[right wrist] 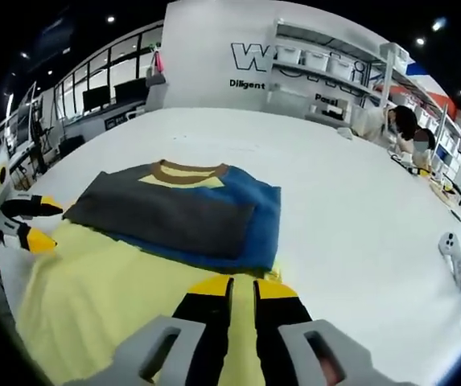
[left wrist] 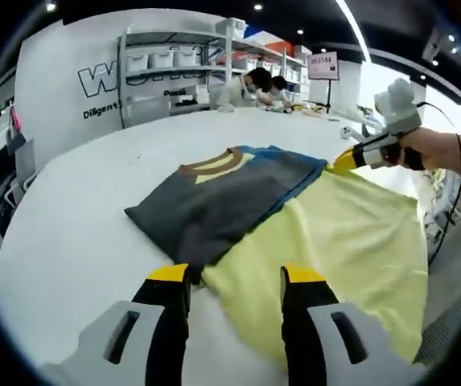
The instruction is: Fold the garment on the visible template until the final outline fits inside the template.
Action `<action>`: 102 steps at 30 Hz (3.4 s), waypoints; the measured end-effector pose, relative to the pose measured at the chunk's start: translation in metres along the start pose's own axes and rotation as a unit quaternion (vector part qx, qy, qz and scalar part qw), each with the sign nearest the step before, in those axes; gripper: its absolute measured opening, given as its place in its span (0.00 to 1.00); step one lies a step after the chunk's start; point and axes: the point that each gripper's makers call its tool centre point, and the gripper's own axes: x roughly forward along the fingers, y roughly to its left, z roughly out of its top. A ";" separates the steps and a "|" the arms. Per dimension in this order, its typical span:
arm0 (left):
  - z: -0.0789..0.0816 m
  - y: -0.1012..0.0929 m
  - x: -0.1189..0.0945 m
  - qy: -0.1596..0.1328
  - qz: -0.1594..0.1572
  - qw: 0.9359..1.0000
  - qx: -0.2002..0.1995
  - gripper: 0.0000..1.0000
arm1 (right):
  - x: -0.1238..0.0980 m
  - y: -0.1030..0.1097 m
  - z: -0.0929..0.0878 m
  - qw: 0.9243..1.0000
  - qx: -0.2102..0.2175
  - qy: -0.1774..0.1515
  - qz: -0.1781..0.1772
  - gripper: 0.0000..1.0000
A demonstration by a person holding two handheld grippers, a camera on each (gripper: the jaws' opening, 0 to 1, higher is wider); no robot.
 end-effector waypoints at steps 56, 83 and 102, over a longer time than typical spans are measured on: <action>-0.077 -0.097 -0.101 0.129 -0.087 0.982 -0.103 0.26 | -0.115 -0.027 -0.117 0.992 0.044 0.113 -0.035 0.16; -0.101 -0.119 -0.112 0.190 -0.102 0.962 -0.169 0.16 | -0.133 -0.026 -0.149 0.986 0.081 0.142 -0.031 0.17; -0.103 -0.117 -0.115 0.206 -0.091 0.951 -0.212 0.00 | -0.130 -0.026 -0.151 0.985 0.073 0.153 -0.030 0.00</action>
